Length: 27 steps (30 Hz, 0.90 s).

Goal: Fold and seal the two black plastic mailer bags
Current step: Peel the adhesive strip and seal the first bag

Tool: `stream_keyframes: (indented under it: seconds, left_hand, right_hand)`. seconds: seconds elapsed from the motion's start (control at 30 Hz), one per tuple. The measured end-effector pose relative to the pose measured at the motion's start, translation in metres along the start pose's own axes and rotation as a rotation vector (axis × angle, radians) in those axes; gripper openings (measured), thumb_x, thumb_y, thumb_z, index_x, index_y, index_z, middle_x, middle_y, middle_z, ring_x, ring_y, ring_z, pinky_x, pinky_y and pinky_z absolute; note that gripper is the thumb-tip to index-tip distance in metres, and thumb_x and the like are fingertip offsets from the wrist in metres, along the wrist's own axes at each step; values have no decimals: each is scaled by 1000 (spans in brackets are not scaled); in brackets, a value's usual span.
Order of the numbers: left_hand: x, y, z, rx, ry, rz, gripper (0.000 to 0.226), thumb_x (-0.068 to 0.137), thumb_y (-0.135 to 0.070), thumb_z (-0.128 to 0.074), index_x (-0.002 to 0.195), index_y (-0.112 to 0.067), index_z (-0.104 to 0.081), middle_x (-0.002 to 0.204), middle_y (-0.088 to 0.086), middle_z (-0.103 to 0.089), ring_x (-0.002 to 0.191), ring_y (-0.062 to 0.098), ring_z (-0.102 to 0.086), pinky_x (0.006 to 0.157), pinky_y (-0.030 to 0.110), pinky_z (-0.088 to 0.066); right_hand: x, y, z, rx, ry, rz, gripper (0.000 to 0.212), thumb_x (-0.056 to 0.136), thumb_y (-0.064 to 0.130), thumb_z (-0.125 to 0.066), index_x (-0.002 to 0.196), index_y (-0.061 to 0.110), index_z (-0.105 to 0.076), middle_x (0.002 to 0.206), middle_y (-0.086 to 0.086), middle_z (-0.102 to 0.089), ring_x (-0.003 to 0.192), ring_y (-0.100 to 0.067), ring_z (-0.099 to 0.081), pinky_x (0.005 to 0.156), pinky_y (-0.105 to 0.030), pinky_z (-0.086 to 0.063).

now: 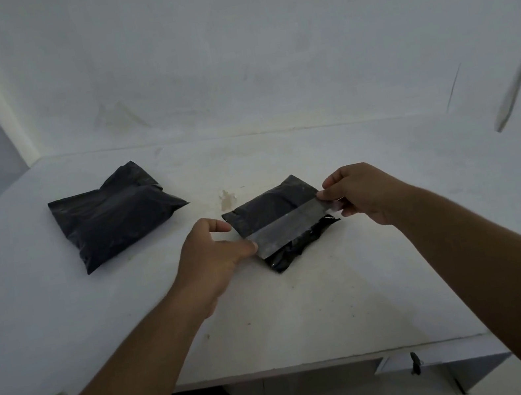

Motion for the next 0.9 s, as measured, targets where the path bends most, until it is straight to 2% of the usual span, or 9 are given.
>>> stream_keyframes:
  seconds: [0.1,0.17,0.27,0.3,0.37,0.47,0.57,0.8,0.9]
  left_hand:
    - [-6,-4,-10,-3,34,-31,41,82,-24,-78,113,-22,-51,95,13,-70,74,17,-58,60,27,-44]
    - [-15,-9,-8,85,-21,-129,51,82,-37,-76,119,-22,-46,97,7,-68,76,14,-57,65,28,-46]
    - [-46,-45,-14,603,-227,-626,84,69,-67,-69,133,-21,-39,130,3,-48,117,18,-47,95,37,-42]
    - [-54,-51,-28,734,-228,-741,93,67,-73,-65,138,-20,-37,140,5,-42,129,22,-41,103,43,-37]
    - [-54,-54,-59,898,-174,-843,101,68,-78,-58,145,-19,-34,152,9,-37,142,26,-35,111,53,-30]
    - [-36,-55,-81,1052,-154,-823,99,72,-76,-58,148,-16,-36,148,10,-48,139,27,-43,111,56,-29]
    - [-21,-54,-76,1094,-193,-813,86,76,-65,-65,143,-16,-44,131,6,-61,122,23,-58,107,53,-32]
    - [7,-53,-60,1143,-184,-823,68,80,-57,-66,135,-18,-53,115,2,-67,96,23,-67,101,48,-39]
    - [9,-54,-59,1166,-172,-891,61,79,-57,-67,126,-18,-60,109,2,-70,92,23,-68,101,50,-39]
  right_hand:
    - [2,-4,-2,49,33,-32,14,86,1,-69,96,7,-62,79,-10,-65,65,-19,-60,63,-34,-49]
    - [3,-7,-1,96,34,-53,14,88,-1,-66,99,6,-62,83,-12,-63,66,-21,-60,63,-34,-51]
    - [2,-13,-1,160,59,-96,15,89,0,-63,103,5,-61,83,-13,-61,68,-23,-60,64,-34,-52]
    - [1,-14,-2,180,67,-106,13,89,0,-63,101,5,-62,84,-13,-61,68,-23,-61,64,-34,-52]
    - [1,-17,-1,211,69,-120,10,88,-1,-64,96,5,-62,86,-13,-61,69,-24,-60,63,-33,-52]
    - [1,-20,0,235,64,-130,10,88,-3,-63,92,6,-62,85,-12,-61,69,-23,-59,60,-33,-50]
    - [3,-23,0,206,90,-129,14,87,-5,-64,94,7,-61,86,-12,-62,71,-22,-59,57,-33,-49]
    - [2,-22,3,92,128,-83,23,84,-5,-69,99,7,-56,77,-12,-61,63,-21,-58,64,-34,-53]
    - [-4,-21,4,-1,103,-60,39,81,-1,-73,110,9,-50,68,-13,-62,59,-21,-56,64,-37,-50]
Point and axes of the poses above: each hand's wrist, its own x-axis towards the middle knuckle, its own z-axis out of the back of the hand, y = z × x, the point moved 10 cm from there along x, towards the middle knuckle
